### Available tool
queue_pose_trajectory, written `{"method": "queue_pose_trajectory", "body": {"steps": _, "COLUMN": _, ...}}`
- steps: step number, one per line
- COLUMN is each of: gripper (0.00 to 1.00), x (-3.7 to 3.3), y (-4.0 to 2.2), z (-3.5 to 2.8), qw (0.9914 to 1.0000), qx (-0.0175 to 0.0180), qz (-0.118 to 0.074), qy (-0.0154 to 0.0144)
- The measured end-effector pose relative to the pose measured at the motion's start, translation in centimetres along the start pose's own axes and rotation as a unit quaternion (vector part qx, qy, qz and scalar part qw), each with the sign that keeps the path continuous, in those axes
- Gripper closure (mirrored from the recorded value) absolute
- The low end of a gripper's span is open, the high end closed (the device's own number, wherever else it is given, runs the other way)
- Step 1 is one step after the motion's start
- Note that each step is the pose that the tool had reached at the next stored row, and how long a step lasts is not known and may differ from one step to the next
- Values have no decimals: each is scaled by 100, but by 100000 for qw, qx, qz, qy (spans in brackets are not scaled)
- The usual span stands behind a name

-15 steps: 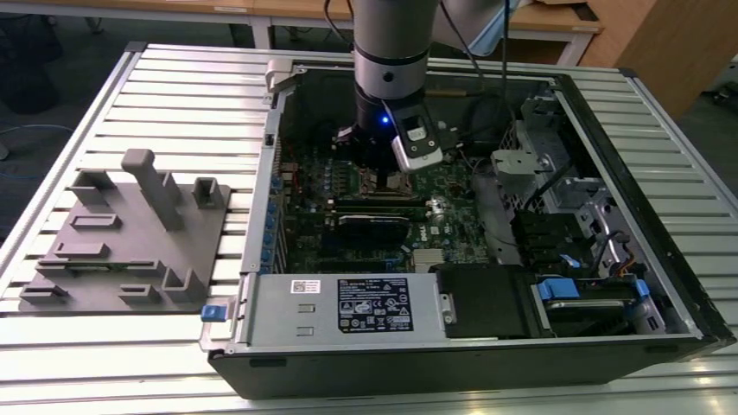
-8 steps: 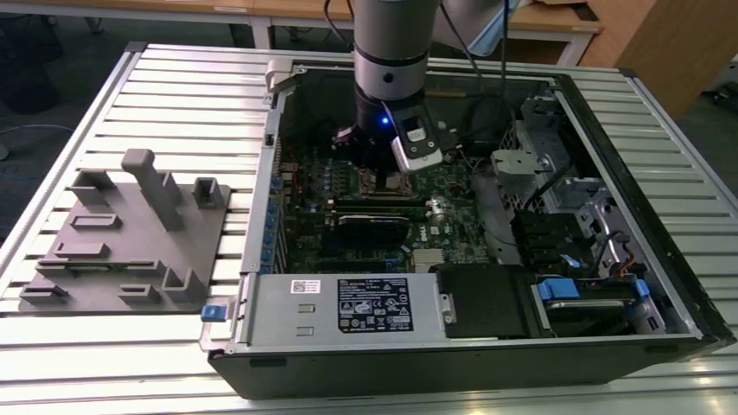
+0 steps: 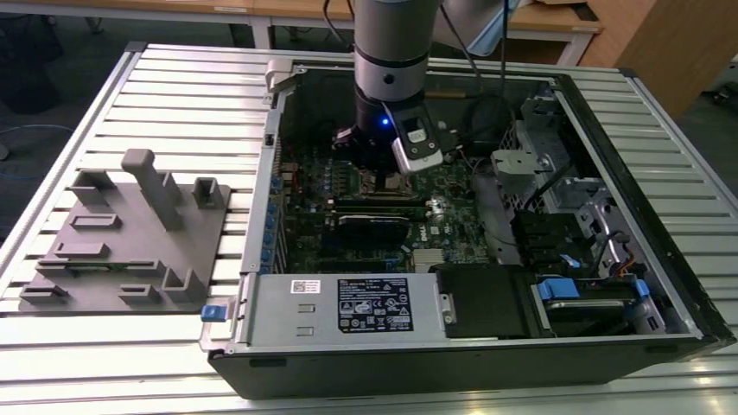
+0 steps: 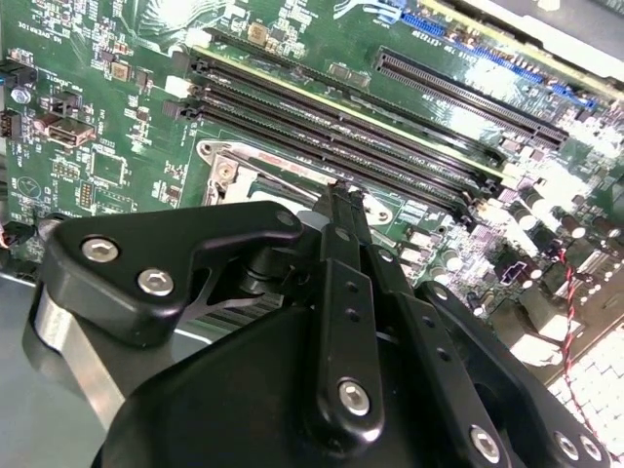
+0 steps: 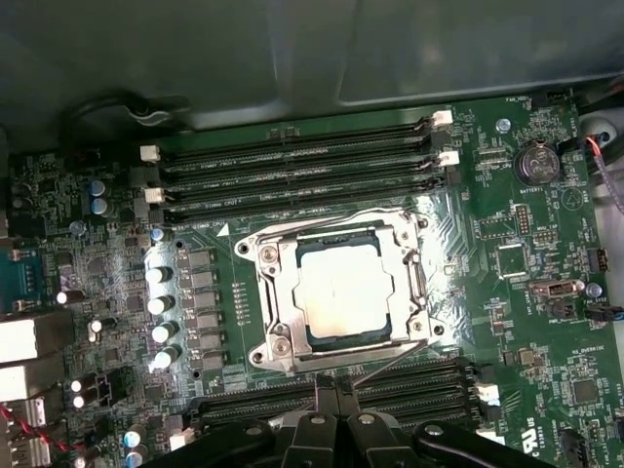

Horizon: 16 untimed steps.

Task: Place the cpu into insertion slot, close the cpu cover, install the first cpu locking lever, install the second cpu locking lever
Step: 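Install the second cpu locking lever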

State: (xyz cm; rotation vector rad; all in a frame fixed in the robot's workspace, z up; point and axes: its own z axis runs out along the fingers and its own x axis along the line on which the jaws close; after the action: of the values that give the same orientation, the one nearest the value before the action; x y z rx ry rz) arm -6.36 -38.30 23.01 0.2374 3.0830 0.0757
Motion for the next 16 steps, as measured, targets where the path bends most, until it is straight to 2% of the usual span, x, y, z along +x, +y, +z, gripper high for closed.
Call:
{"method": "queue_pose_trajectory", "body": {"steps": 8, "gripper": 90, "x": 52, "y": -16, "z": 29, "qw": 99994, "qx": -42, "qz": -1074, "qy": 57}}
{"method": "queue_pose_trajectory", "body": {"steps": 16, "gripper": 90, "x": 60, "y": -17, "z": 43, "qw": 99994, "qx": -54, "qz": -1064, "qy": 54}}
